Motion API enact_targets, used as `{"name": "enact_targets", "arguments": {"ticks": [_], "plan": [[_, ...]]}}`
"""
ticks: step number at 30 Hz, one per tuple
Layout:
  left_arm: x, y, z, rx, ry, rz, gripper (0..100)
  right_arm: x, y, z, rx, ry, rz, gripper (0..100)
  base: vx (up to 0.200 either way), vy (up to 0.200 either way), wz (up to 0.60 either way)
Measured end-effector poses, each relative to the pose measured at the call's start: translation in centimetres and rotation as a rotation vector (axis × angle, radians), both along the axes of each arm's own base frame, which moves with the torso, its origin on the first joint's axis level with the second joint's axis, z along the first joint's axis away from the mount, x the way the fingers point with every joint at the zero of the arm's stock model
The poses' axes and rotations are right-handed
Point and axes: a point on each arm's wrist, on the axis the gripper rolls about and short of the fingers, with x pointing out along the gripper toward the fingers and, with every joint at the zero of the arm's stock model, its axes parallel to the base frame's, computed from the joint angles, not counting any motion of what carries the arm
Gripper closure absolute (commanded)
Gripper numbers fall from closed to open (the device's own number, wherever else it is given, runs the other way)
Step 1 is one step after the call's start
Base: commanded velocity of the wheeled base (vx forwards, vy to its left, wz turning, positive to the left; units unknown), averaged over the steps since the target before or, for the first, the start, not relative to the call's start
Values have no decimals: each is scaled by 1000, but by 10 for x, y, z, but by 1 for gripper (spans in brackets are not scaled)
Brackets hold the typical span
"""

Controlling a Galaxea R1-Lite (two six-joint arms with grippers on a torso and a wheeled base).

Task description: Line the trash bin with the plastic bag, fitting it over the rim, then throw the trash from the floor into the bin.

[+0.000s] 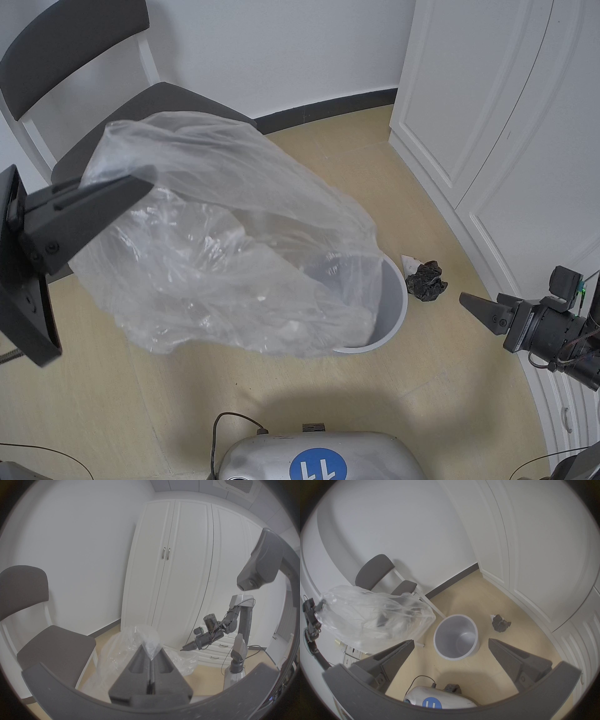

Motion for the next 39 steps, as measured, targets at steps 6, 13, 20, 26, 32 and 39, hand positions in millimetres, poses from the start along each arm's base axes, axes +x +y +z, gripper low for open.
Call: {"name": "enact_targets", "arguments": {"ticks": [6,13,20,26,32,39], "plan": [[-5,-3,11,-33,-25,-41,100,-3,5,-11,-30,41,47,0,0,0,0],[-14,-9,21,-60,-40,-120,100,-4,7,-18,-44,71,78,0,0,0,0],[-21,-13,23,-70,-42,-175,100,3,13,-23,-33,92,84,0,0,0,0],[-23,-14,24,-71,-43,-188,100,17,22,-17,73,11,77,0,0,0,0],[-24,-15,24,-73,-43,-204,100,24,28,-23,141,-10,120,0,0,0,0],[-26,-15,28,-86,-48,-212,100,28,30,-31,191,53,162,0,0,0,0]]}}
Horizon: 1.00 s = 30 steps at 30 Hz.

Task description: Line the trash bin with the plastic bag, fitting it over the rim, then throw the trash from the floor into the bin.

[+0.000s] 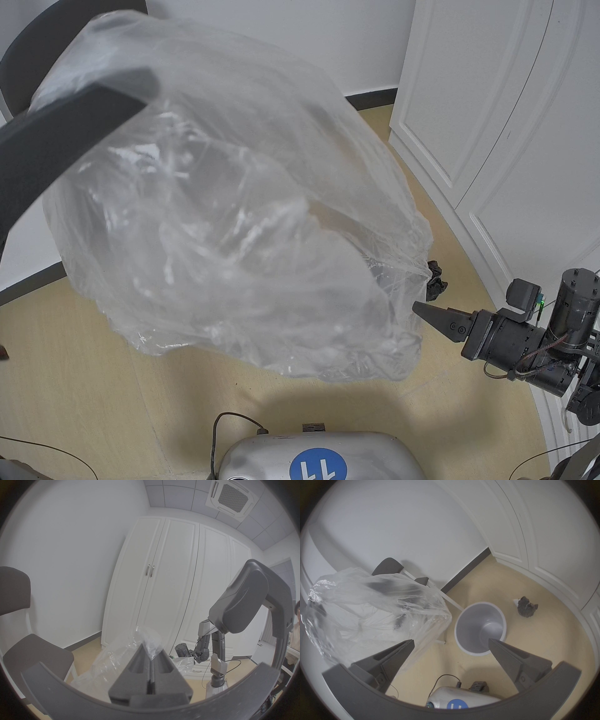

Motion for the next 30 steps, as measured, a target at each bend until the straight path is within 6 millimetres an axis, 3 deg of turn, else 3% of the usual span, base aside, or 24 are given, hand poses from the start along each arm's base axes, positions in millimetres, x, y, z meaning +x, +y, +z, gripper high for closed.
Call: {"name": "enact_targets", "arguments": {"ticks": [11,30], "plan": [[-1,0,0,-3,5,-12,100,11,1,8,151,-64,14,0,0,0,0],[-3,-3,0,-15,16,-40,100,16,4,-11,140,-35,18,0,0,0,0]]}}
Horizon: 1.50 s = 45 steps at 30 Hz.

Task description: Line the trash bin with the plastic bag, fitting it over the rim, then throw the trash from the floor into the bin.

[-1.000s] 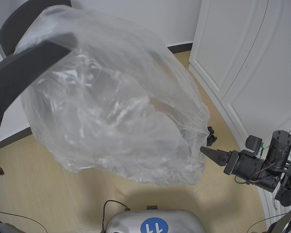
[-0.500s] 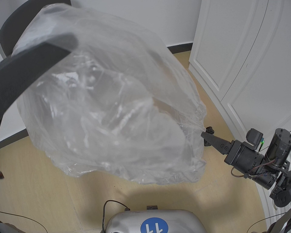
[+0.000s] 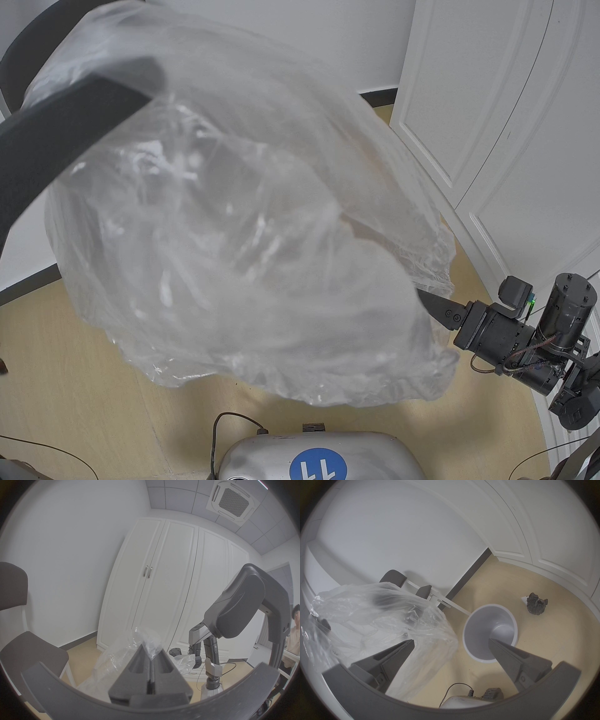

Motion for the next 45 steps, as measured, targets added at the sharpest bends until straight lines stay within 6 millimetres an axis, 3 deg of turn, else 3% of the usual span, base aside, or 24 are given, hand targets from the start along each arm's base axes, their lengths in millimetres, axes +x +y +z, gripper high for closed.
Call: {"name": "enact_targets", "arguments": {"ticks": [14,15,26,36,45], "plan": [[0,-4,-2,9,7,-10,100,-1,0,1,17,-22,11,0,0,0,0],[0,-4,-2,9,7,-10,100,-1,-1,1,16,-22,11,100,0,0,0],[0,-4,-5,19,13,-11,100,-2,-1,0,15,-18,13,100,0,0,0],[1,1,-20,34,58,6,100,2,-4,3,23,-31,-12,100,0,0,0],[19,7,-32,89,93,148,100,5,-8,16,50,-83,-48,100,0,0,0]]}}
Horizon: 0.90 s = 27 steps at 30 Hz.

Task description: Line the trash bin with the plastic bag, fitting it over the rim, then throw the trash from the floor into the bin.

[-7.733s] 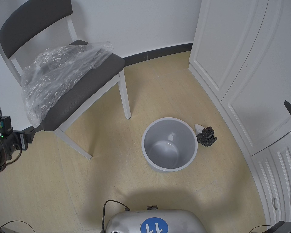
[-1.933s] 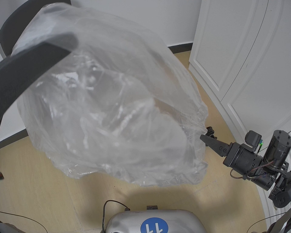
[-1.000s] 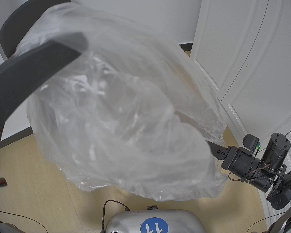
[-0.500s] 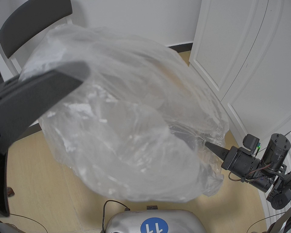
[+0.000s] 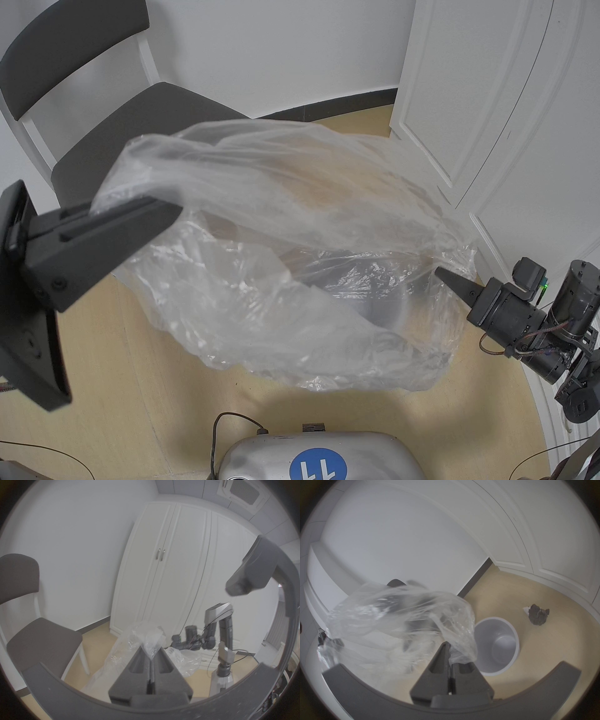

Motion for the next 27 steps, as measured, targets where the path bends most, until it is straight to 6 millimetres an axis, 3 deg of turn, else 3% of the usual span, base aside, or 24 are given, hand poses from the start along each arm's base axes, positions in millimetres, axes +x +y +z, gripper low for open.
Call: {"name": "enact_targets", "arguments": {"ticks": [14,27], "plan": [[22,0,-17,106,68,121,100,-14,-16,35,60,-143,-40,100,0,0,0],[37,1,-32,179,129,215,100,-20,-20,33,-98,-200,-101,100,0,0,0]]}}
